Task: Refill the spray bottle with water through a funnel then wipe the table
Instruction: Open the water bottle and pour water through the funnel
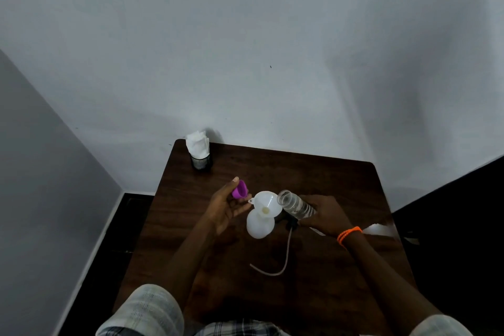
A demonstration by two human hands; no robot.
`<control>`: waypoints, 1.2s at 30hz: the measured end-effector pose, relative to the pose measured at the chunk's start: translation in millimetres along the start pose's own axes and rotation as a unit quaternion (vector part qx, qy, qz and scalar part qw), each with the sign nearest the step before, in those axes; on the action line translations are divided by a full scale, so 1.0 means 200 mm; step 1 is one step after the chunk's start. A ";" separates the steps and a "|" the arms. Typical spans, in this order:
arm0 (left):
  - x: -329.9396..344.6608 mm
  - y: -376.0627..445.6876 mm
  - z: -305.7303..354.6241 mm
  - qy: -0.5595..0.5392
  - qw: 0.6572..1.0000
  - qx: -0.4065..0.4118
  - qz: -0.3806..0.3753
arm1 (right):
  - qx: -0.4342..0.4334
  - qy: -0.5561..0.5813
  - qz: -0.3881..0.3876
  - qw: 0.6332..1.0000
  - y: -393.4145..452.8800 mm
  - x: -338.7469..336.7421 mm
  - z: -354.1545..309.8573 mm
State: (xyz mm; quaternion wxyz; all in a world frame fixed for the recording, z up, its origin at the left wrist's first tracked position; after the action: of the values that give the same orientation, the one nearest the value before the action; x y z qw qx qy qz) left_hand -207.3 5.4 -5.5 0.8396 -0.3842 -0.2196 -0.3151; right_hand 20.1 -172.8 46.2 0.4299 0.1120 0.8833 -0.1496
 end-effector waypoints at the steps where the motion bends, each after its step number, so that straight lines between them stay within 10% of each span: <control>1: 0.00 0.00 0.00 -0.001 1.000 0.001 0.002 | -0.001 -0.008 0.003 1.000 0.00 0.00 0.00; 36: 0.00 -0.03 -0.02 0.023 0.999 0.030 -0.001 | -0.021 -0.224 0.020 0.974 0.02 -0.03 -0.05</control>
State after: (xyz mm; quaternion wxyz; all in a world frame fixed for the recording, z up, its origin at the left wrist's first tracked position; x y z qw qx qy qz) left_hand -210.9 0.2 -5.5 0.8554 -0.3509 -0.2101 -0.3179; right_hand 18.7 -165.3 55.6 0.6223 0.0838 0.7650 -0.1435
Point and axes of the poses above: each hand's wrist, its own y-axis towards the middle knuckle, its own x-axis out of the palm, z = x × y, the point moved 4 cm from there along y, towards the middle knuckle, and after that the axes turned 4 degrees about -z, right-handed, at the moved point
